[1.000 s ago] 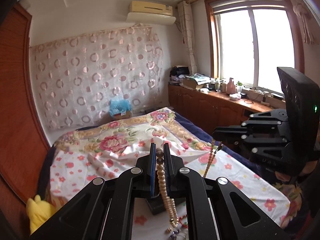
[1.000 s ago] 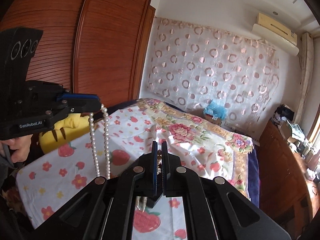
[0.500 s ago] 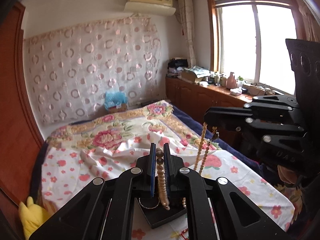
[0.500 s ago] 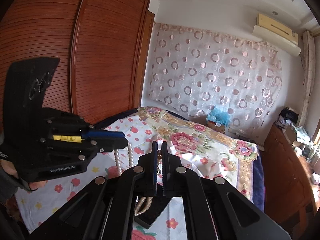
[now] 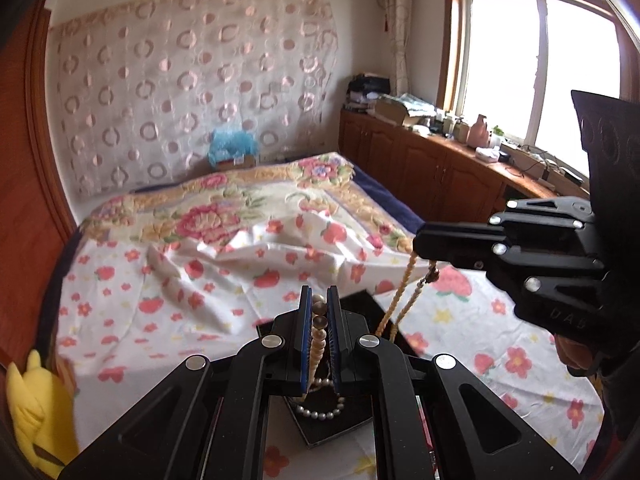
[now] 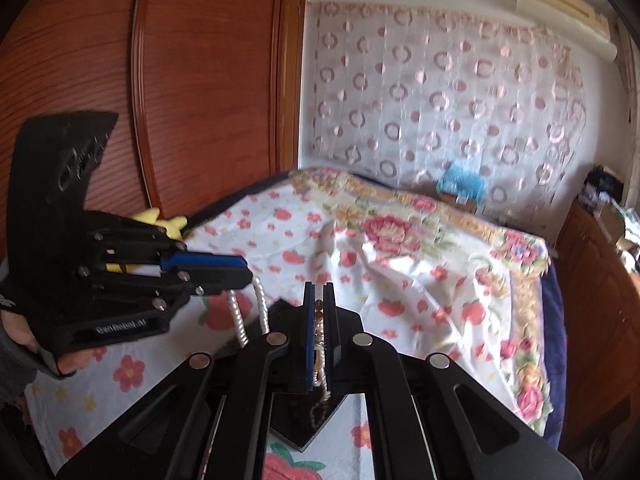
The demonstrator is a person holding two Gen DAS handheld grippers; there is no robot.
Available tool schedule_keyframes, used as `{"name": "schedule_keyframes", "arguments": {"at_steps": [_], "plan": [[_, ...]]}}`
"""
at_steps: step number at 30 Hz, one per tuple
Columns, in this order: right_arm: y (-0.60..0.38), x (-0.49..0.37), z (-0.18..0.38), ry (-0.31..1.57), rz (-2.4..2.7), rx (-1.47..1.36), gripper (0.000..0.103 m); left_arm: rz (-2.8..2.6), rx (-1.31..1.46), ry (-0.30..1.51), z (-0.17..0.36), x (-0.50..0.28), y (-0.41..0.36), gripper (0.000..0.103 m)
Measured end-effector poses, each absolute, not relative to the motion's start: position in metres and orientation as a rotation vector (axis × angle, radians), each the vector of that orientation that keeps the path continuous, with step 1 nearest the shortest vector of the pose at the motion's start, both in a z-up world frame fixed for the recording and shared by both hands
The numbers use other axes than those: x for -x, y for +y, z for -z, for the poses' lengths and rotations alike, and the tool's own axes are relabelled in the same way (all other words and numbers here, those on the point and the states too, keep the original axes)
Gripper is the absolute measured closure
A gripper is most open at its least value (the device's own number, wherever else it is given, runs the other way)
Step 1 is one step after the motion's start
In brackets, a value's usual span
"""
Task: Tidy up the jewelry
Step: 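Carry both strands over the black box and open both tools to drop them, then move the left tool to the purple-flowered hair comb and close on it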
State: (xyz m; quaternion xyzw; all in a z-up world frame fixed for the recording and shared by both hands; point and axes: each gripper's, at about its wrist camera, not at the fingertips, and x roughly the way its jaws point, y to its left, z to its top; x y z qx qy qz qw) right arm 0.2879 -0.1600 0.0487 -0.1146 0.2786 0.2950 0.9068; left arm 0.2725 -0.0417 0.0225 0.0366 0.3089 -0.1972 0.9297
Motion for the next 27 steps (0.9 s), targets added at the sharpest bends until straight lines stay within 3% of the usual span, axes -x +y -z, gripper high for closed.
{"name": "schedule_keyframes", "arguments": {"at_steps": [12, 14, 16, 20, 27], "plan": [[-0.155, -0.305, 0.003, 0.679, -0.599, 0.223, 0.098, 0.393, -0.077, 0.675, 0.001, -0.277, -0.04, 0.094], [-0.157, -0.304, 0.005, 0.684, -0.595, 0.225, 0.098, 0.393, -0.079, 0.673, 0.0, -0.279, -0.041, 0.082], [-0.159, -0.304, 0.005, 0.684, -0.591, 0.226, 0.096, 0.391, -0.081, 0.667, 0.001, -0.274, -0.04, 0.078], [-0.162, -0.299, 0.006, 0.684, -0.588, 0.227, 0.089, 0.391, -0.079, 0.676, 0.006, -0.263, -0.036, 0.077], [-0.168, -0.273, 0.009, 0.683, -0.59, 0.21, 0.088, 0.383, -0.08, 0.692, 0.014, -0.231, -0.025, 0.076]]}}
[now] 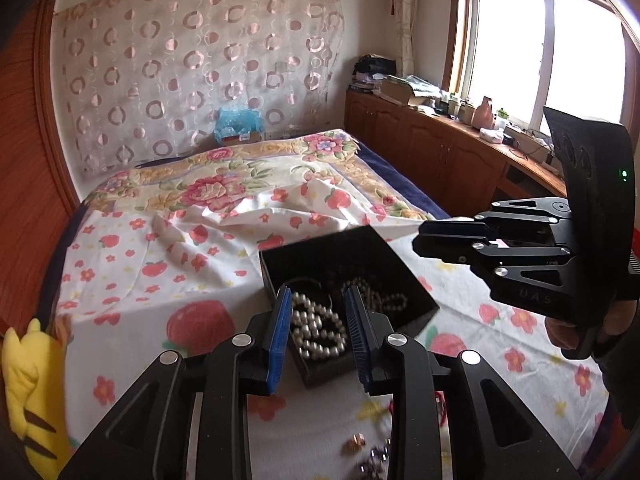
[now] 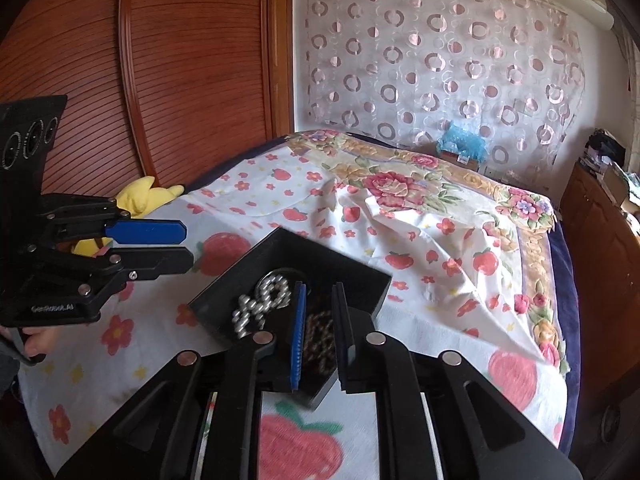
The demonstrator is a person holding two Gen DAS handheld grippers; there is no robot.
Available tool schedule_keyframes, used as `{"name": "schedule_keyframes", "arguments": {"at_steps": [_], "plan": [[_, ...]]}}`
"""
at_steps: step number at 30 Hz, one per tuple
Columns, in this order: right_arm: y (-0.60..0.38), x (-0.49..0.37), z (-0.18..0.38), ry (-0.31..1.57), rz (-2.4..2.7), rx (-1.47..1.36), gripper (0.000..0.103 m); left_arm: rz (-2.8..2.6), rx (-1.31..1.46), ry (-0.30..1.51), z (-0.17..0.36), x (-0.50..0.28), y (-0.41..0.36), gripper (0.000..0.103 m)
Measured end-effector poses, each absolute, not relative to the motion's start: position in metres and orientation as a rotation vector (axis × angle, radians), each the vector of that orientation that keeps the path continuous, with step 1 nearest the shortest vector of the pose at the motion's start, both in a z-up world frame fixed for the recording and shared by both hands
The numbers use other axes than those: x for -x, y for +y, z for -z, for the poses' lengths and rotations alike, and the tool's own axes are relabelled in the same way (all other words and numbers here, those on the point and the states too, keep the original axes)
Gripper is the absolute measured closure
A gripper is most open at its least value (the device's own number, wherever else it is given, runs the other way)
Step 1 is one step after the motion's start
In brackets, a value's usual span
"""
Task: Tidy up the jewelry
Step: 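Move the left tool to the purple-flowered hair comb and close on it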
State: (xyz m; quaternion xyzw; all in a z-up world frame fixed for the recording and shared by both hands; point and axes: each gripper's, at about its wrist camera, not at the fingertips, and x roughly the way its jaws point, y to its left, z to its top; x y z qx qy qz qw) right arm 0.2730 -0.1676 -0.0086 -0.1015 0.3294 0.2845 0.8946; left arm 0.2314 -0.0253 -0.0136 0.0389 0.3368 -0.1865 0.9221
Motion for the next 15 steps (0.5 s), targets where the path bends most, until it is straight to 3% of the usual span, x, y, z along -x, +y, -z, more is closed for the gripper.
{"name": "schedule_keyframes", "arguments": {"at_steps": [15], "plan": [[-0.187, -0.19, 0.052, 0.75, -0.557, 0.152, 0.088, 0.389, -0.054, 0.757, 0.044, -0.164, -0.023, 0.075]]}}
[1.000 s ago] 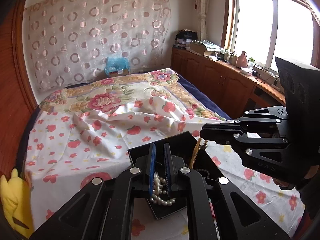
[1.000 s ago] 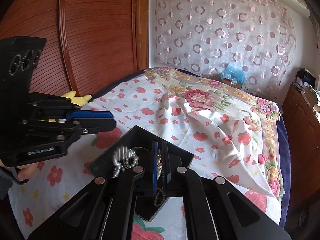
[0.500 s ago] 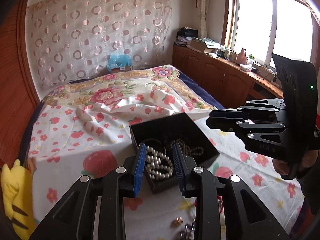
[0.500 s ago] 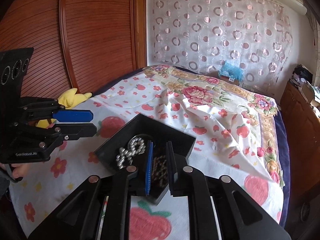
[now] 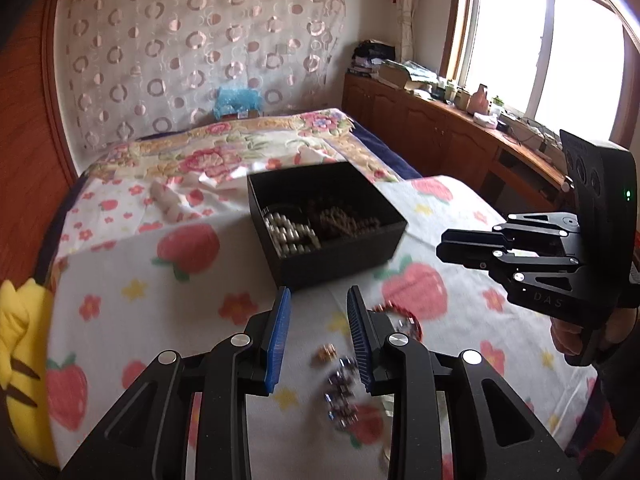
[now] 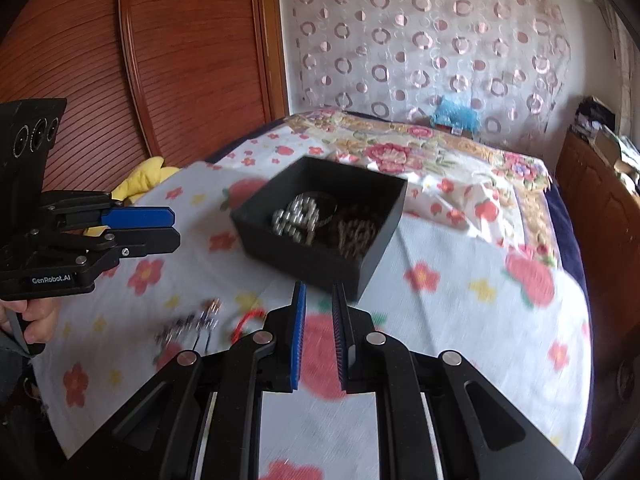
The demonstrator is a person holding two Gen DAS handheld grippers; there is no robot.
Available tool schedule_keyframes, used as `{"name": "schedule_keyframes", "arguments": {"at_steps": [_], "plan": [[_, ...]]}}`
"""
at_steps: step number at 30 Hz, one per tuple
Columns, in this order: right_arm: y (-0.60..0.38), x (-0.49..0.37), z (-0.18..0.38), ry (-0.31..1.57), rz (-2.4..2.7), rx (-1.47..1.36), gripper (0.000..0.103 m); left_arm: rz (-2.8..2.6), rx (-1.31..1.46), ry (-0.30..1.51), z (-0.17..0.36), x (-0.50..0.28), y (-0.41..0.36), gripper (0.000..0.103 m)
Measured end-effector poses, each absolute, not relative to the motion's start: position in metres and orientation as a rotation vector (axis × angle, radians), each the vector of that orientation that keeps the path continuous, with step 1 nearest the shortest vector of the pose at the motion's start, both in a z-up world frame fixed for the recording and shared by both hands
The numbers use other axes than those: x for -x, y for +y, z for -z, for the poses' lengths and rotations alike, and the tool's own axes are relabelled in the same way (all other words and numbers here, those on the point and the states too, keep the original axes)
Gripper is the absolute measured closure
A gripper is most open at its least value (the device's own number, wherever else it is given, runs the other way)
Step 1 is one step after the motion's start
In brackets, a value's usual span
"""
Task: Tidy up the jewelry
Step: 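Move the left tool to the purple-flowered hair comb and close on it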
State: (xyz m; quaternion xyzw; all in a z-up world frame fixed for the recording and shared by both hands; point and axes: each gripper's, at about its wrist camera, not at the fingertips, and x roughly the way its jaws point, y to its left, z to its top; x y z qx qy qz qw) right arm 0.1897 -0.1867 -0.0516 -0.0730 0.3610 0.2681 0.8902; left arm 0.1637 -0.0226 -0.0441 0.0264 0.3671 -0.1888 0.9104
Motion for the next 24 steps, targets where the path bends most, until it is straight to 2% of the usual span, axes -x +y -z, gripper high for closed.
{"name": "schedule_keyframes", "arguments": {"at_steps": [19, 21, 23, 24], "plan": [[-0.184, -0.131, 0.091, 0.829, -0.557, 0.139, 0.088, 0.364, -0.021, 0.855, 0.077, -0.133, -0.017, 0.075], [-0.187, -0.125, 0.091, 0.824, -0.558, 0.13, 0.085, 0.369, -0.016, 0.871, 0.08, -0.133, -0.018, 0.075], [-0.188, -0.119, 0.09, 0.821, -0.559, 0.122, 0.073, 0.378, -0.014, 0.883, 0.082, -0.135, -0.019, 0.075], [-0.189, -0.117, 0.09, 0.819, -0.557, 0.118, 0.073, 0.381, -0.017, 0.89, 0.083, -0.136, -0.022, 0.075]]}}
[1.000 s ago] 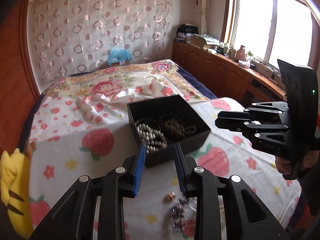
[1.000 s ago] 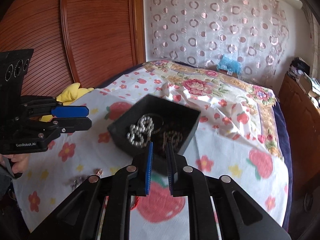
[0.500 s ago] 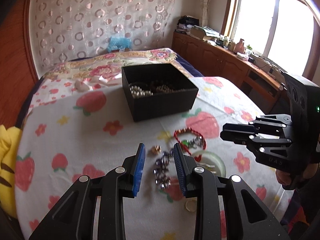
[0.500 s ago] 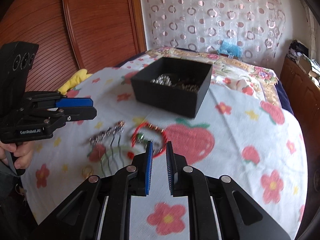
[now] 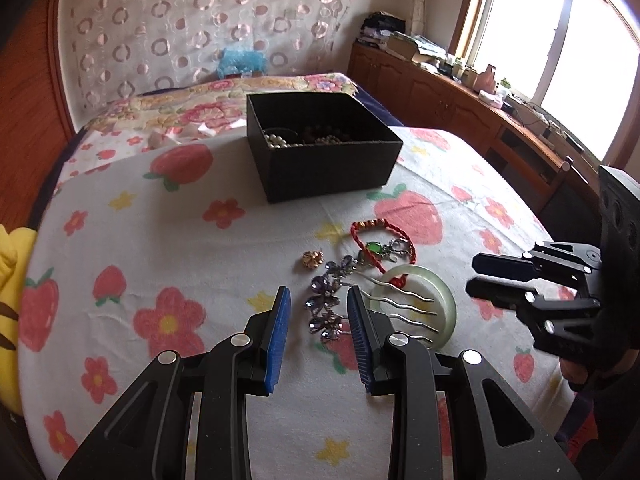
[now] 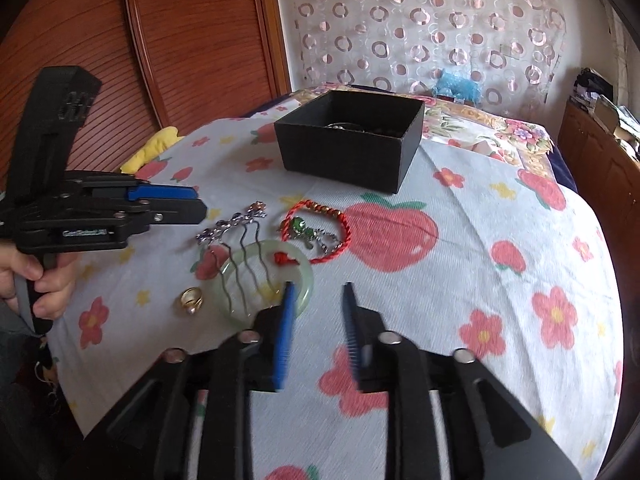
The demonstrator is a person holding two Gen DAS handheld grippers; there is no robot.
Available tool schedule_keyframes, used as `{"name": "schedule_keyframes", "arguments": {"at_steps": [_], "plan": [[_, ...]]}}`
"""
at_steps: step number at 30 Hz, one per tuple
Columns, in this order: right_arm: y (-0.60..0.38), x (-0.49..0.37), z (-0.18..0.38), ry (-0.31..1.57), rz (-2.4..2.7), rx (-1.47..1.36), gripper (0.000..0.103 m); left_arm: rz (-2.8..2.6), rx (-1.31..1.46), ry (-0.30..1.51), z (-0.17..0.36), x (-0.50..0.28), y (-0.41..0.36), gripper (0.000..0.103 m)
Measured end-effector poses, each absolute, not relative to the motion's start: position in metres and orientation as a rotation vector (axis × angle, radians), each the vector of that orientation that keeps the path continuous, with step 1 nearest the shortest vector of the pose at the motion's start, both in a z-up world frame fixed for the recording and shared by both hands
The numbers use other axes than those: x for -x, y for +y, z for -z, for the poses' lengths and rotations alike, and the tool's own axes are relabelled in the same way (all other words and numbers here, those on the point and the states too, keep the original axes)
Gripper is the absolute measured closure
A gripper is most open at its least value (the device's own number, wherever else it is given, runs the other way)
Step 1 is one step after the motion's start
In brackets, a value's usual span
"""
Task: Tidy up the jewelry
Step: 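Move the left tool to the purple-flowered hair comb and close on it, then lift the hair comb with the left tool while the right tool approaches the jade bangle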
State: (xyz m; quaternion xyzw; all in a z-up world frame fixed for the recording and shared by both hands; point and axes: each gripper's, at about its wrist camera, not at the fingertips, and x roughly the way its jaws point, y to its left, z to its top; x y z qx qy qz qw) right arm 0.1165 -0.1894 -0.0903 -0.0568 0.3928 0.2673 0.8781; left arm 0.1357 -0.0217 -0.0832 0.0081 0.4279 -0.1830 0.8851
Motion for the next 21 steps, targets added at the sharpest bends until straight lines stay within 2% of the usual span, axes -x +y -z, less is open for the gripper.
{"name": "schedule_keyframes", "arguments": {"at_steps": [16, 18, 21], "plan": [[-0.195, -0.099, 0.092, 0.826, -0.568, 0.078, 0.073, 0.388, 0.009, 0.963, 0.104, -0.157, -0.035, 0.075], [-0.194, -0.1, 0.092, 0.823, -0.569, 0.081, 0.073, 0.387, 0.007, 0.96, 0.104, -0.158, -0.035, 0.082], [-0.192, -0.099, 0.092, 0.823, -0.575, 0.087, 0.073, 0.386, 0.01, 0.939, 0.101, -0.157, -0.031, 0.083]]}}
